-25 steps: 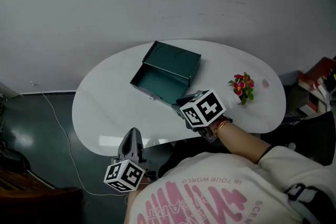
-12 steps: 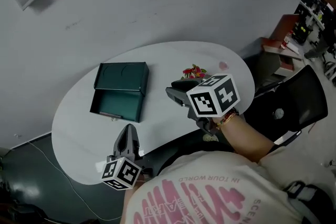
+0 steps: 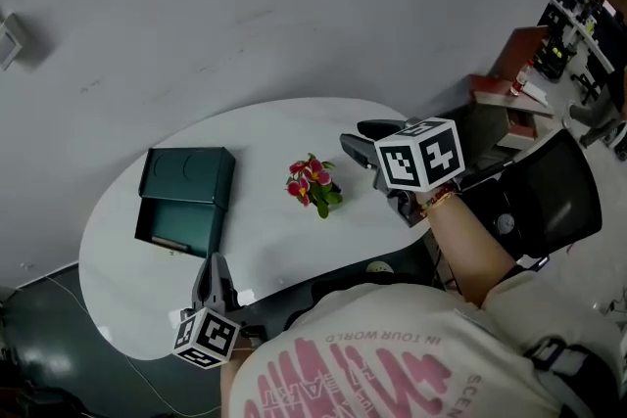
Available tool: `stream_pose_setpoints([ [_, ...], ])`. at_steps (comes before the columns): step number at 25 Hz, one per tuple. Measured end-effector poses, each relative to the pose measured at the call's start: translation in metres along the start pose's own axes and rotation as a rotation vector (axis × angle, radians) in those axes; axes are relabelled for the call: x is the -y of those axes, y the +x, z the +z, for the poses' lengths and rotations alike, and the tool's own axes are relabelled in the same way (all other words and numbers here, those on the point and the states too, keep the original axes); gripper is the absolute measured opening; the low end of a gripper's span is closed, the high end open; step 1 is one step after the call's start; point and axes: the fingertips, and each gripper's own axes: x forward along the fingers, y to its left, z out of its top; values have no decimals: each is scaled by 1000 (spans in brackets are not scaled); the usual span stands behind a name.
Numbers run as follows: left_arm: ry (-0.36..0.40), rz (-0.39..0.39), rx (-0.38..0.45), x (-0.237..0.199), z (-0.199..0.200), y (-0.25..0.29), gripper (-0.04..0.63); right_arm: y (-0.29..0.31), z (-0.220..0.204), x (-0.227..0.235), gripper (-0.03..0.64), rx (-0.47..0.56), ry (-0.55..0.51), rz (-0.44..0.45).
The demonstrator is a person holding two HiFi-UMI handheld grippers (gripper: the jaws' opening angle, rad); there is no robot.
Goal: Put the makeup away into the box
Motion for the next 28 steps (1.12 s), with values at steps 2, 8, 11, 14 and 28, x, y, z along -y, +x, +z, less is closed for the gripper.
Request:
stream_pose_setpoints([
  [2, 0, 19, 15, 9, 0, 8, 3, -3, -5, 28, 172, -23, 2, -15],
  [8, 11, 73, 85, 35, 5, 33, 3, 6, -35, 82, 184, -115, -9, -2],
  [11, 2, 95, 101, 52, -5, 40, 3, 14, -51, 101, 198, -163, -23, 21],
  [14, -14, 122, 94, 65, -25, 41, 3, 21, -66, 116, 206, -211, -41, 43],
  [28, -57, 299, 138, 82, -64, 14, 3, 76, -129, 137, 284, -412, -244, 163],
])
